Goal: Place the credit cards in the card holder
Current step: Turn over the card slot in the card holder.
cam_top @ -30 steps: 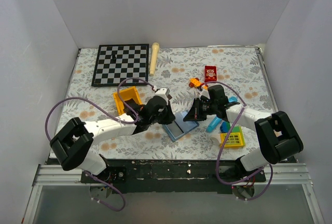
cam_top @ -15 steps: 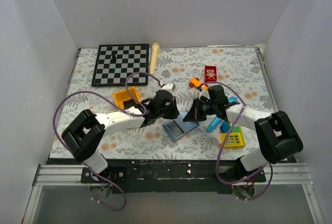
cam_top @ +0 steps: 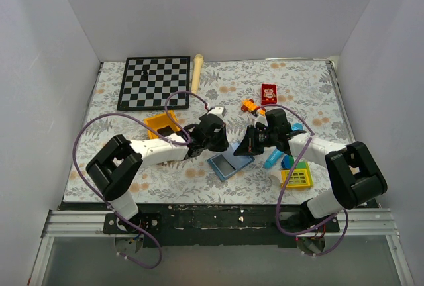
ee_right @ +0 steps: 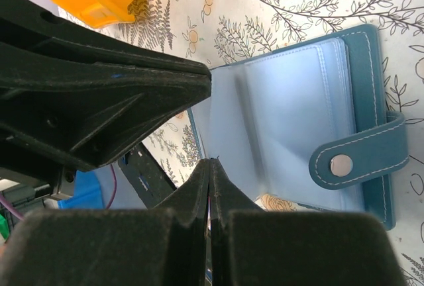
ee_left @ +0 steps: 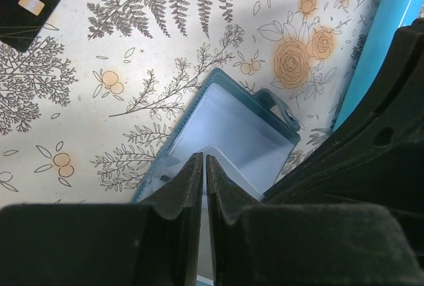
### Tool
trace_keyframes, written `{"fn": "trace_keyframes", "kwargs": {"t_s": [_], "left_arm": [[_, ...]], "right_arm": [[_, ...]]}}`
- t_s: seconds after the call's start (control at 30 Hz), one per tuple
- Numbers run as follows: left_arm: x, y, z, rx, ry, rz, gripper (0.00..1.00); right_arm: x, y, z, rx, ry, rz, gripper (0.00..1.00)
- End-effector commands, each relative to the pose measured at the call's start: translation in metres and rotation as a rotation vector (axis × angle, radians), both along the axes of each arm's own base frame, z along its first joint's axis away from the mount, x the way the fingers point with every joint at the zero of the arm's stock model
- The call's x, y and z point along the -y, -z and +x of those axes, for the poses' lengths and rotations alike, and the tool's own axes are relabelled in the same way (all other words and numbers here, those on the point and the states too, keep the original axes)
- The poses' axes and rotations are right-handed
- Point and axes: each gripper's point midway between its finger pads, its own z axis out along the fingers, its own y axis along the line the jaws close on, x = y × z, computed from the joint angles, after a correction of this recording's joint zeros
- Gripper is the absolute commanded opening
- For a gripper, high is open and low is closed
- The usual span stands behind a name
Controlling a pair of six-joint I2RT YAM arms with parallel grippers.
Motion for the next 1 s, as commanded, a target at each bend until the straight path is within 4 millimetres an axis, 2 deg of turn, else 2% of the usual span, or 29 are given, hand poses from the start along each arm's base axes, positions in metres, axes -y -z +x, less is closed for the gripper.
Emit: {"fn": "trace_keyframes", "kwargs": {"t_s": [0.0, 0.27, 0.37, 0.63, 0.8, 0.97], "left_arm": [[-0.001, 0.003, 0.002, 0.001, 0.011, 0.006, 0.06], [-0.007, 0.018, -0.011, -0.038, 0.037, 0.006, 0.05], [-0.014, 0.029, -0.022, -0.072, 0.042, 0.019, 0.04], [-0.027, 0.042, -0.037, -0.096, 0.035, 0.008, 0.03], [-0.032, 0.049, -0.042, -0.112, 0.030, 0.014, 0.03], [-0.032, 0.051, -0.042, -0.116, 0.027, 0.015, 0.03]], "right_arm": [[-0.001, -0.001, -0.001, 0.007, -0.018, 0.019, 0.01], [-0.001, 0.000, 0.000, 0.008, -0.013, 0.015, 0.01], [-0.001, 0.001, 0.000, 0.005, -0.010, 0.013, 0.01], [0.000, 0.001, 0.004, 0.010, 0.003, 0.003, 0.01], [0.011, 0.008, 0.012, 0.034, 0.060, -0.091, 0.01], [0.036, 0.020, 0.017, 0.046, 0.134, -0.250, 0.01]]}}
